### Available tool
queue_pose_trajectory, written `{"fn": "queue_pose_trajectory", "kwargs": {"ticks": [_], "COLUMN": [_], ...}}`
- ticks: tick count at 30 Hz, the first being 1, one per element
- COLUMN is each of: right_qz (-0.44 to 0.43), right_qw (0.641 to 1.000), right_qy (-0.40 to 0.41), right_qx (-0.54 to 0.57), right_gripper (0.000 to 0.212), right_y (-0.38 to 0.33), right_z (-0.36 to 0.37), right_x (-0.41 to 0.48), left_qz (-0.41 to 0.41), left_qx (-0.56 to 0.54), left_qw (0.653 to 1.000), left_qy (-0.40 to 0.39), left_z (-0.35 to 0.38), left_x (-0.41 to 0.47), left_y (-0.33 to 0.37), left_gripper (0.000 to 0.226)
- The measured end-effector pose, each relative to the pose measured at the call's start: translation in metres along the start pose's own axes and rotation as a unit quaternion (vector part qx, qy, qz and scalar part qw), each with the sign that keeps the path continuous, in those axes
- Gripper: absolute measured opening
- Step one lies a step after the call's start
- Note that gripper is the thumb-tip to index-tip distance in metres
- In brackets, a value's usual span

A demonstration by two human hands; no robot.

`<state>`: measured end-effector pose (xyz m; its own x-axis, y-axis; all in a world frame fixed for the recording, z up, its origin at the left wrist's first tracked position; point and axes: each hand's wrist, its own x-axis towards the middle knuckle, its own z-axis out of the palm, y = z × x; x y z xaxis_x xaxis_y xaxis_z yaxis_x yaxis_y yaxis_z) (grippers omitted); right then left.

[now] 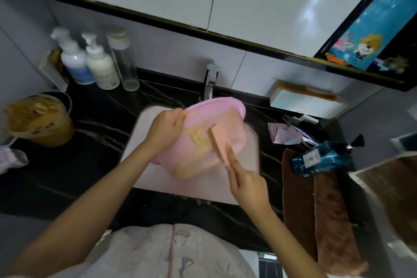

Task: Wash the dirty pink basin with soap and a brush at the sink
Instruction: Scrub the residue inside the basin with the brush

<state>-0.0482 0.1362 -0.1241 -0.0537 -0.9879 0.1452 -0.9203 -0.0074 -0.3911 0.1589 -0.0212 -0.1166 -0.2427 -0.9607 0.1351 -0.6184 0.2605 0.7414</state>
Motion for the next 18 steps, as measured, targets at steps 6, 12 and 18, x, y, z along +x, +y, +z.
{"fn": "queue_pose_trajectory", "kwargs": {"ticks": [6,12,18], "right_qz": [0.181,-0.022,0.192], "right_qw": [0.975,0.998,0.945], "right_qy": [0.063,0.051,0.157], "right_qx": [0.109,0.001,0.211], "right_gripper": [0.052,0.054,0.047], "right_y": [0.011,0.022,-0.007], "right_z": [0.011,0.025,0.040], "right_x": [0.039,-0.003,0.029], "left_qz": [0.025,0.012,0.017], "left_qx": [0.022,0.002,0.017], "left_qw": [0.999,1.000,1.000], "left_qy": [0.000,0.004,-0.009], "left_z": [0.007,-0.004,-0.003], "left_x": [0.002,0.009,0.009], "left_y": [0.005,-0.004,-0.003], "left_gripper": [0.033,0.032,0.030]}}
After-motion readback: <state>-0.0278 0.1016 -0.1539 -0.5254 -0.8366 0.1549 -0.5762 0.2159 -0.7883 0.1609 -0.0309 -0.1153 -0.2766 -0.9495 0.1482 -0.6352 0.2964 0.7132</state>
